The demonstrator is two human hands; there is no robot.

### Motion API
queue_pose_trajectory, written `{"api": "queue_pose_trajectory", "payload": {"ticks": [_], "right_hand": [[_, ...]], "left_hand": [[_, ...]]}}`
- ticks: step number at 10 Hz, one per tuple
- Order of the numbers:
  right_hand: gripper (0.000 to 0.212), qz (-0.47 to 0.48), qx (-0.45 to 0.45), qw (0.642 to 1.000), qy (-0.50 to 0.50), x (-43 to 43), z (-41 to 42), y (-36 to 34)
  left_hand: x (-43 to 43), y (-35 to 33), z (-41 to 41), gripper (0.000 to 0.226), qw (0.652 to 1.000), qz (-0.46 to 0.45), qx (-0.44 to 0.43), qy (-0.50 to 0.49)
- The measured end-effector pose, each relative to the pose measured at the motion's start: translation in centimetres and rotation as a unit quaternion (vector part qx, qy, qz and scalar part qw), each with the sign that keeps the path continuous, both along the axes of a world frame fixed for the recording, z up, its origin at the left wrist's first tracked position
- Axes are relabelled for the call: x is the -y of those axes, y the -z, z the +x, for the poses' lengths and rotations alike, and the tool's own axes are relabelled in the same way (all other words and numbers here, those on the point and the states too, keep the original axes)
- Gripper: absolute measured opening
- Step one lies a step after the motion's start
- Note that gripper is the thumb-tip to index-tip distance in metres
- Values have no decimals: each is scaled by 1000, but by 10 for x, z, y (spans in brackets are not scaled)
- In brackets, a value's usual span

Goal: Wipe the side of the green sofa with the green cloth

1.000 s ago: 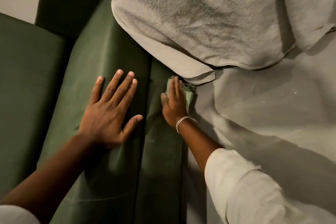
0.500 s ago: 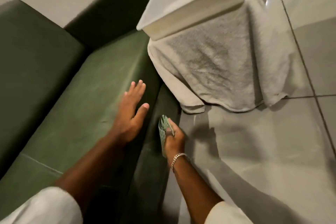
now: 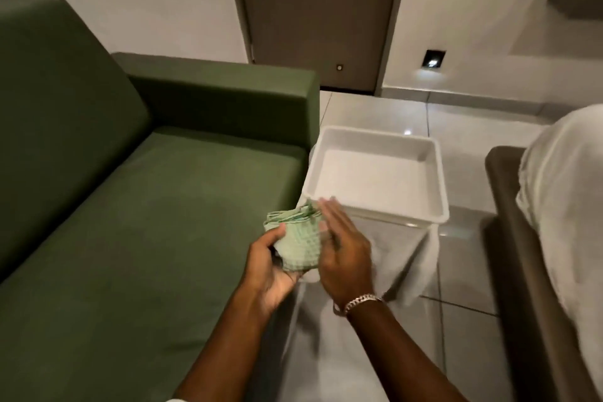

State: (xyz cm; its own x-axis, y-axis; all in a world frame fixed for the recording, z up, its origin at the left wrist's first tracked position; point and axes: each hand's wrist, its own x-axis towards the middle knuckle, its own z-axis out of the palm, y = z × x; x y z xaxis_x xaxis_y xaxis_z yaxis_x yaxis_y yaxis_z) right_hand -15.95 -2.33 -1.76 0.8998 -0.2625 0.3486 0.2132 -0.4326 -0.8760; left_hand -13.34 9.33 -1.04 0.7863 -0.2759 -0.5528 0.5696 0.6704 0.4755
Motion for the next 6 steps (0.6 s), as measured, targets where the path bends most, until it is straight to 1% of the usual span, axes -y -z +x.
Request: {"api": "queue_pose_trajectory", "payload": {"ticks": [1,2,3,4,5,6], "right_hand": [[38,77,-90,984,130,46,24,-24],[23,181,-201,948,167,87,54,-32],[15,210,-231,926,212,118,90,-31],[12,202,-248,909,268,140,125,-10],[19,70,-279,925,248,159,159,20],[30,-15,-312,925,216,159,167,17]], "left_hand": [[29,-34,35,48,999,-22,-8,28],[70,-47,72,45,997,-10,-17,72],[106,-35,110,44,994,34,-24,103],[129,-12,142,41,991,88,-25,97],[144,6,164,32,979,170,-37,108],[142,2,173,32,951,287,-43,106]]}}
